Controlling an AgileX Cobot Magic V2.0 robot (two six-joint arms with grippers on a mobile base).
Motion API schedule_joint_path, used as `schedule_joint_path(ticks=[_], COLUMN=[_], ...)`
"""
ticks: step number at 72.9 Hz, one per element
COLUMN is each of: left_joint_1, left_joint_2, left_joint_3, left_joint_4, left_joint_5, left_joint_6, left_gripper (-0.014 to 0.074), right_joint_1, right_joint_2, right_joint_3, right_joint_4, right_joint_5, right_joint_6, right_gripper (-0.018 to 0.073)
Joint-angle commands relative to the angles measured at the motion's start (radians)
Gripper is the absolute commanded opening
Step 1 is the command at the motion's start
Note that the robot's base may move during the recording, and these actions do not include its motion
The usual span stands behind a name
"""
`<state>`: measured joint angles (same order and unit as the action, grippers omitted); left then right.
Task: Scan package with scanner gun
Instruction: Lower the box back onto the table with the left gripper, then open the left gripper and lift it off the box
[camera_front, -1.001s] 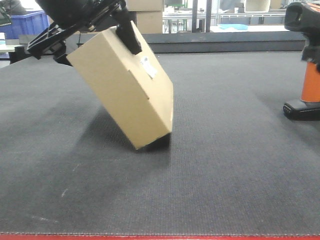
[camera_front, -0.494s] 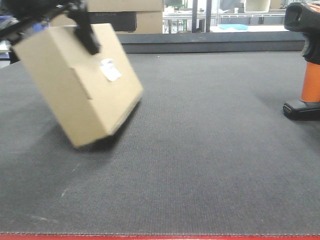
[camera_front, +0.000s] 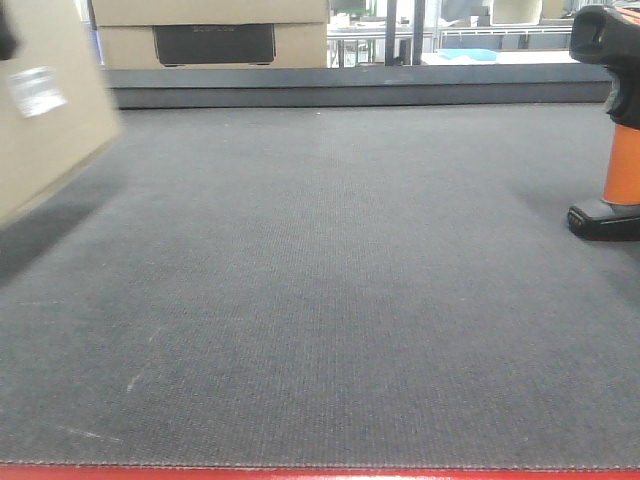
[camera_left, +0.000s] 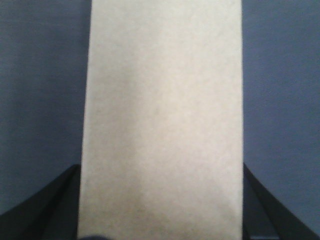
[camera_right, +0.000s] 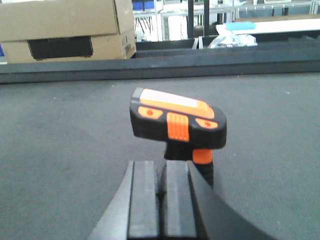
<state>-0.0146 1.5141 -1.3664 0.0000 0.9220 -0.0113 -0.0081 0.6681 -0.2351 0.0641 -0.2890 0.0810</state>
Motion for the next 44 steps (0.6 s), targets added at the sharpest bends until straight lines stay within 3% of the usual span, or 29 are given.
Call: schedule_joint_path(ticks=[1,18,44], left_joint_1=[0.003,0.015,0.022], left_joint_2=[-0.011,-0.011,-0.003], left_joint_3=[0.0,0.03,0.105], left_joint_4=[0.015,0.032,0.0], left_joint_5=[-0.002,-0.09,-0.124], left_joint_6=[0.041,0.04,0.038], left_gripper=[-0.0111,-0.0111,-0.0111], right_joint_1=[0.0,0.0,0.0], right_joint_2=[-0.033,-0.052,-0.052], right_joint_3=[0.005,0.005,0.005], right_joint_4=[-0.006,-0.006,-0.006], right_joint_5=[0.024,0.032,0.038], right_joint_6=[-0.004,-0.004,-0.004], right_gripper=[-0.0167,-0.0167,-0.0167])
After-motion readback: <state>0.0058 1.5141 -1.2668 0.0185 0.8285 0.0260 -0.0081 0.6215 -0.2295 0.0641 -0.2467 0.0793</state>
